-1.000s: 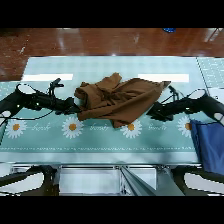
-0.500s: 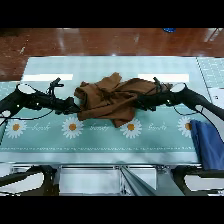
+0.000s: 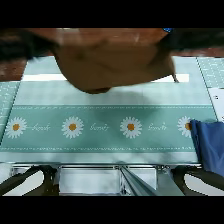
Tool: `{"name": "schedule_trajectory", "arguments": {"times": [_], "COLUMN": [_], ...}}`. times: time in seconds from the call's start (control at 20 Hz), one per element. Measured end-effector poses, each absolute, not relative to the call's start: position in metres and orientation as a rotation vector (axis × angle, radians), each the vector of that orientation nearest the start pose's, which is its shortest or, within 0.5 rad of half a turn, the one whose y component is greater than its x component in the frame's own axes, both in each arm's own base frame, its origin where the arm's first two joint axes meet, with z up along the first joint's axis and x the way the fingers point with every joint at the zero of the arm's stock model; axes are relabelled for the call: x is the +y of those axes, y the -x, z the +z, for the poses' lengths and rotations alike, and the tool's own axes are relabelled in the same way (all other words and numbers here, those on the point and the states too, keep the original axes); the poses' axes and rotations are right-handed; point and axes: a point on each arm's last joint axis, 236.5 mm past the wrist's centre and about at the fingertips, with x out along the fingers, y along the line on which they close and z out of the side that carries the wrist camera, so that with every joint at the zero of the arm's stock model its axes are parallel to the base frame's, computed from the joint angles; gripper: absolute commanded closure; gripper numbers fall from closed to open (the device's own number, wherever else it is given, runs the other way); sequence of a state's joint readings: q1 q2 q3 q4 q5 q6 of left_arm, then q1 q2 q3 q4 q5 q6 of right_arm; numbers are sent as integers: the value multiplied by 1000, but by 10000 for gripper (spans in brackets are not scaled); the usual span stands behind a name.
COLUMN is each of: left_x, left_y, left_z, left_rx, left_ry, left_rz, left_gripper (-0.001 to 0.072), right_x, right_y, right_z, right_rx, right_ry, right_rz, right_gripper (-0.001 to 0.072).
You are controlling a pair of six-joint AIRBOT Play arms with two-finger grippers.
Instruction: Fold the shirts.
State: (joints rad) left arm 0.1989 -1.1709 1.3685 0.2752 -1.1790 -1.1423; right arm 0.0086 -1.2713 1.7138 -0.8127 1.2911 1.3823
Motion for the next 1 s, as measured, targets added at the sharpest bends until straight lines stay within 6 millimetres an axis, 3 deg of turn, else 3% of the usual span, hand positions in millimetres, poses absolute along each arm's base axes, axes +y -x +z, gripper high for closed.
{"name": "schedule_trajectory", "arguments": {"times": [0.1, 0.2, 0.3, 0.4, 0.65, 0.8, 0.9, 1.0], "left_x": [-127, -120, -113, -105, -113, -124, -124, -118], "left_y": [-391, -358, -320, -285, -203, -171, -168, -181], "left_z": [374, 444, 491, 520, 546, 548, 541, 525], "left_rx": [345, 185, 78, -1, -92, -118, -93, -41], "left_ry": [616, 512, 398, 289, 105, 54, 61, 95], "left_rz": [-835, -819, -761, -662, -499, -472, -467, -459], "left_gripper": [690, 690, 690, 690, 690, 690, 690, 690], "right_x": [147, 137, 126, 119, 107, 104, 104, 107], "right_y": [-385, -346, -307, -268, -196, -176, -174, -180], "right_z": [333, 379, 406, 424, 427, 411, 394, 370], "right_rx": [624, 522, 456, 410, 415, 482, 543, 626], "right_ry": [-253, -180, -118, -72, -18, -15, -24, -49], "right_rz": [660, 635, 589, 553, 480, 468, 473, 491], "right_gripper": [689, 689, 689, 689, 689, 689, 688, 689]}}
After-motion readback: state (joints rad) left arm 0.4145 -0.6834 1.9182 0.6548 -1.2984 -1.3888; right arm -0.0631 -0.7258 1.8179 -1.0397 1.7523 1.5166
